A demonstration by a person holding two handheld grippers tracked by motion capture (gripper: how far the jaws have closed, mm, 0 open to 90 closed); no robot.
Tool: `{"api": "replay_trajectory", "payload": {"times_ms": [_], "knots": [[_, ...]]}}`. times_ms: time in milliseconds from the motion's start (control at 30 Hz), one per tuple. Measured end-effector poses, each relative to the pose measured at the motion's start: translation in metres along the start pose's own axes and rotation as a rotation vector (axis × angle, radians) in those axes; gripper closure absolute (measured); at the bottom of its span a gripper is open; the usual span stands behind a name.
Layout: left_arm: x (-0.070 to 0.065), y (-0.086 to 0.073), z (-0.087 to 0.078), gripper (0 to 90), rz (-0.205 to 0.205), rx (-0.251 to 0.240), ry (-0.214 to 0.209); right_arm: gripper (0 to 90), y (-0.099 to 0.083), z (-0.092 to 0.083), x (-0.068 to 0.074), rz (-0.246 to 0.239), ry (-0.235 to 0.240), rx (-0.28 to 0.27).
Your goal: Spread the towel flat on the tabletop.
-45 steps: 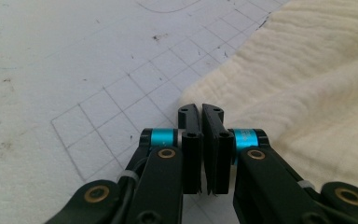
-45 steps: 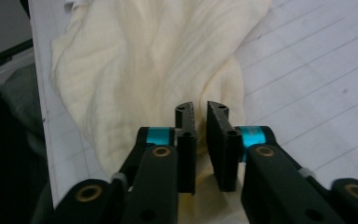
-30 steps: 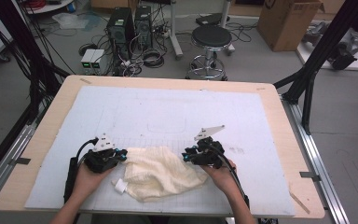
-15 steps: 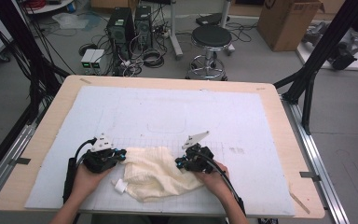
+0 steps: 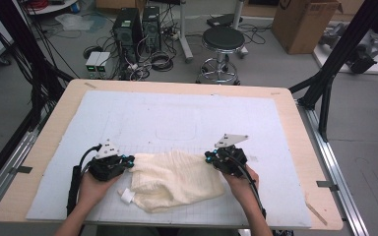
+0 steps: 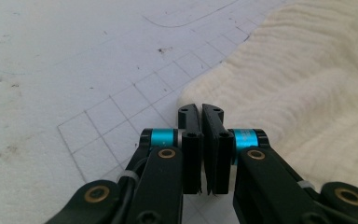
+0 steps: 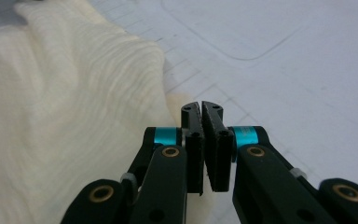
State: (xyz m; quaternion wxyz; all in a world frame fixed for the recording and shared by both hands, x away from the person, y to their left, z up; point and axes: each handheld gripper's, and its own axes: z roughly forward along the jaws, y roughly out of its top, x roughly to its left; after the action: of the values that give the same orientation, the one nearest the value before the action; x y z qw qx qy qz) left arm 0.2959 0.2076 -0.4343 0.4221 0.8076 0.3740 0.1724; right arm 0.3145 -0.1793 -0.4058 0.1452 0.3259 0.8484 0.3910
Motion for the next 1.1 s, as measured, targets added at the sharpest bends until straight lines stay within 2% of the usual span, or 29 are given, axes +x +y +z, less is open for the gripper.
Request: {"api": "replay_trajectory", "payload": {"times_ms": [33,100,133,167,200,233,333,433,533,600,667,733,767,800,867,1000,1033,1100], "knots": [[0.0,0.0,0.0,85.9,0.004,0.003,-0.003,86.6,-0.002,0.0,-0.002,0.004,0.012,-0.002],[0.0,0.0,0.001,85.9,0.005,0.009,-0.004,81.7,-0.007,0.005,-0.004,0.017,0.052,0.042],[0.0,0.0,0.001,85.9,0.009,0.014,-0.004,78.2,-0.01,0.011,-0.005,0.032,0.124,0.08],[0.0,0.0,0.0,85.9,0.007,0.015,-0.002,77.2,-0.012,0.015,-0.004,0.037,0.156,0.118],[0.001,0.0,0.0,85.9,0.006,0.016,-0.006,76.8,-0.013,0.016,-0.002,0.019,0.145,0.131],[0.001,0.0,0.0,85.9,0.008,0.018,-0.006,76.5,-0.014,0.015,0.0,0.006,0.145,0.118],[0.001,-0.001,0.001,85.9,0.006,0.018,-0.001,75.4,-0.01,0.008,-0.007,0.039,0.128,0.044],[0.001,-0.001,0.001,85.9,0.003,0.014,-0.001,69.6,-0.006,0.007,-0.017,0.091,0.092,0.005],[0.001,-0.001,0.001,85.9,0.002,0.016,0.0,64.0,-0.003,0.016,-0.022,0.102,0.088,0.002],[0.002,-0.001,0.001,85.9,0.005,0.017,-0.001,59.7,-0.003,0.026,-0.024,0.115,0.121,0.03],[0.001,-0.001,0.001,85.9,0.002,0.016,-0.001,64.6,-0.004,0.035,-0.022,0.105,0.131,0.082],[0.002,-0.001,0.001,85.9,0.005,0.018,-0.001,79.4,-0.006,0.04,-0.021,0.084,0.154,0.121],[0.001,-0.001,0.002,85.9,-0.002,0.009,-0.001,84.9,-0.006,0.04,-0.019,0.082,0.157,0.122],[0.001,0.0,0.001,85.9,0.005,0.01,-0.002,85.3,-0.005,0.038,-0.019,0.07,0.153,0.119],[0.001,0.0,0.001,85.9,-0.002,0.003,-0.005,86.1,-0.002,0.03,-0.016,0.033,0.051,0.108],[-0.001,0.002,0.004,85.9,-0.023,-0.017,-0.02,84.2,0.001,0.009,-0.013,0.009,-0.081,0.033],[-0.002,0.003,0.004,85.9,-0.019,-0.014,-0.021,81.9,0.001,0.007,-0.013,0.012,-0.084,0.029],[-0.003,0.003,0.006,85.9,-0.014,-0.012,-0.022,76.5,-0.001,0.008,-0.013,0.018,-0.055,0.051]]}}
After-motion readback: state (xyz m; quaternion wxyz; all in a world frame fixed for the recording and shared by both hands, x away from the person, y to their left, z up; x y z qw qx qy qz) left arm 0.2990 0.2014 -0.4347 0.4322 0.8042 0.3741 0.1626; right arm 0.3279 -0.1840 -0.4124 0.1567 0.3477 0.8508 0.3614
